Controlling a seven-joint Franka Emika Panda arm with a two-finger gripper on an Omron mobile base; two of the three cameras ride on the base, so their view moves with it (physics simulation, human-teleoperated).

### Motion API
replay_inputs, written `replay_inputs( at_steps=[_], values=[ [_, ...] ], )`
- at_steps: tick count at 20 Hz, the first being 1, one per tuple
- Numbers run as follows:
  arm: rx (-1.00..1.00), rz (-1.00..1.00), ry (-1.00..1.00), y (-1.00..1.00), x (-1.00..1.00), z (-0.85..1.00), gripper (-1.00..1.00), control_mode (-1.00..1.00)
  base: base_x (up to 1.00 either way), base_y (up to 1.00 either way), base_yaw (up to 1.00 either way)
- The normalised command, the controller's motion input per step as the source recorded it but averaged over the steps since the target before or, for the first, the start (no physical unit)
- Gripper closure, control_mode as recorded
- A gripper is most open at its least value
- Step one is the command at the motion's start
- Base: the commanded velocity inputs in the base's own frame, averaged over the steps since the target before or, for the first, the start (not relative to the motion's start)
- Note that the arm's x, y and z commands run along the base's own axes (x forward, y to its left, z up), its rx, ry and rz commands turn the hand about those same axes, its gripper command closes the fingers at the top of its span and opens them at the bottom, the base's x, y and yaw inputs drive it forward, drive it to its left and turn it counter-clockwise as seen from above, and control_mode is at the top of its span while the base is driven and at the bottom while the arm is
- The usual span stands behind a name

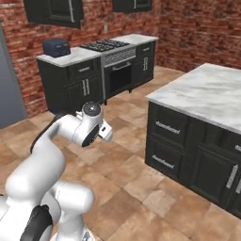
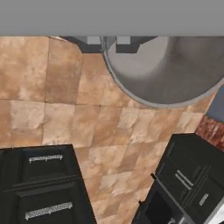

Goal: Move the glass cup from next to the sink to the open cabinet. Then, move the bowl with the steak to the fridge to clear the area for faucet cleaning.

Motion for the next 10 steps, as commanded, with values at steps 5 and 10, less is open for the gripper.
replay_inputs(
  at_steps=[5, 10],
  values=[
    [0.00, 0.00, 0.00, 0.00, 0.00, 0.00, 1.00, 1.00, 1.00, 0.67, 0.10],
    [0.00, 0.00, 0.00, 0.00, 0.00, 0.00, 1.00, 1.00, 1.00, 0.56, 0.00]
  ],
)
